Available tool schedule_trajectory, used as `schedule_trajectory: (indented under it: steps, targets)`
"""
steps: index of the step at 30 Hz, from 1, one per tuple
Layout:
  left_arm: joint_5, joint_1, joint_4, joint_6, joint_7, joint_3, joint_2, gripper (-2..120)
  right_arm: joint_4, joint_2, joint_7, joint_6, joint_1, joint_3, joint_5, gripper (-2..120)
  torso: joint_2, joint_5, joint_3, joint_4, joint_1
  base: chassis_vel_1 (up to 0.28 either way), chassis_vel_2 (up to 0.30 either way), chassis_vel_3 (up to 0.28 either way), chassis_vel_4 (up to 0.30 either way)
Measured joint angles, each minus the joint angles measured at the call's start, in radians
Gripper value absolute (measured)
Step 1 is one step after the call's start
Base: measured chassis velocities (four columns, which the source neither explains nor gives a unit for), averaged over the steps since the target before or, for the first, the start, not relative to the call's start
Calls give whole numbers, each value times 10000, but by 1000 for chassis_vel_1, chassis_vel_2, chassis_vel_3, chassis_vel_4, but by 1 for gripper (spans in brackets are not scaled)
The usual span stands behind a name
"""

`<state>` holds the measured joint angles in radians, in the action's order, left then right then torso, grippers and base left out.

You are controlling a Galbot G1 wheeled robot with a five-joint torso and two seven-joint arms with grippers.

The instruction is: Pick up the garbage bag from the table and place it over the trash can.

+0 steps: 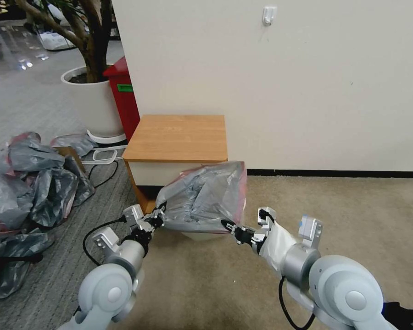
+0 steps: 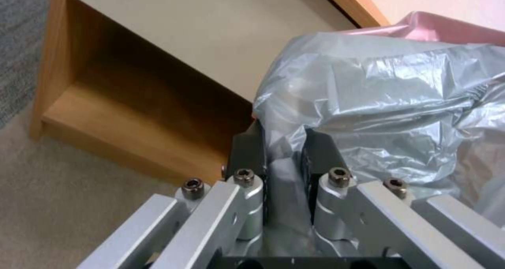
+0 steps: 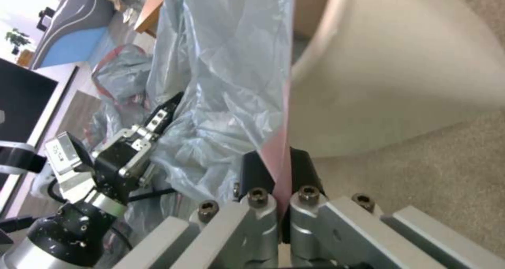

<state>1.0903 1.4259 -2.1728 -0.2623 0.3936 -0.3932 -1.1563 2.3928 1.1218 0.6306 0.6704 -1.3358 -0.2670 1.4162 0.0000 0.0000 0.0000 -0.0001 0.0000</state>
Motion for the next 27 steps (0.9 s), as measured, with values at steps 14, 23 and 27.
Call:
schedule_trajectory:
  steps: [14, 23, 27]
  targets:
    - [629, 4, 34, -148, 29, -346, -14, 9, -495, 21, -577, -176, 57, -355, -903, 0, 0, 0, 0, 0, 0, 0, 0, 0, 0]
    - [565, 20, 55, -170, 87, -392, 1, 8, 47, 121, -610, -299, -342, -437, -1157, 24, 0, 0, 0, 1, 0, 0, 0, 0, 0]
    - [392, 7, 108, -256, 89, -351, 57, 8, 742, 74, -604, -326, -1010, -626, -1390, 42, 0, -1, 0, -1, 0, 0, 0, 0, 0]
